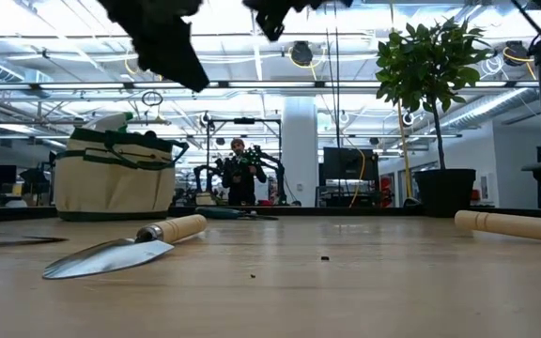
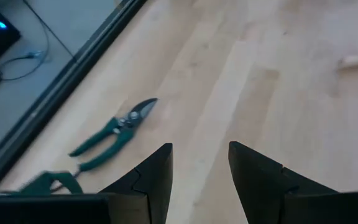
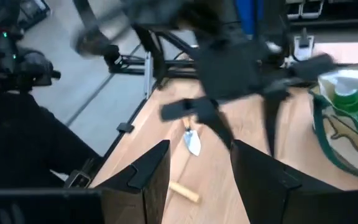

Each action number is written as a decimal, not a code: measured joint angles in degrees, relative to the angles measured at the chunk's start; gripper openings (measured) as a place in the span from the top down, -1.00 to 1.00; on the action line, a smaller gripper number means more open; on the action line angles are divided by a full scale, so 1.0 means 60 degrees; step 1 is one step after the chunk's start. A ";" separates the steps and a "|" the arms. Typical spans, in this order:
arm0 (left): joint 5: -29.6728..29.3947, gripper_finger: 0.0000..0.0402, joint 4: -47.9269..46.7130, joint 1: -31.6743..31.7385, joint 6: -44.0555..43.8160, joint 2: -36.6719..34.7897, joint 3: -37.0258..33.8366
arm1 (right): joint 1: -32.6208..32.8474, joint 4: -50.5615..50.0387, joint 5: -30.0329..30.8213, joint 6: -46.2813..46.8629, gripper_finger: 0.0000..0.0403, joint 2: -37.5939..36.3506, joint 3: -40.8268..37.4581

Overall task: Pick & Place Garden tools in Gardening bag
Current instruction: Put the shear scissor into the gardening bag

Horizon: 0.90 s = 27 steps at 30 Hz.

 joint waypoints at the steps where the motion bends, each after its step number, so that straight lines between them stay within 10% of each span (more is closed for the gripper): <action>1: 0.0003 0.19 -0.0187 0.0095 0.0166 0.0286 0.0299 | 0.0039 -0.0259 0.0002 -0.0172 0.21 -0.0177 -0.0006; 14: 0.0499 0.19 -0.2182 0.1893 0.2628 0.4152 0.4161 | 0.0487 -0.1199 0.0131 -0.0735 0.21 -0.1636 -0.0007; 27: 0.1681 0.19 -0.2755 0.2970 0.4230 0.5763 0.4453 | 0.0538 -0.2094 0.1515 -0.1220 0.21 -0.2142 -0.0007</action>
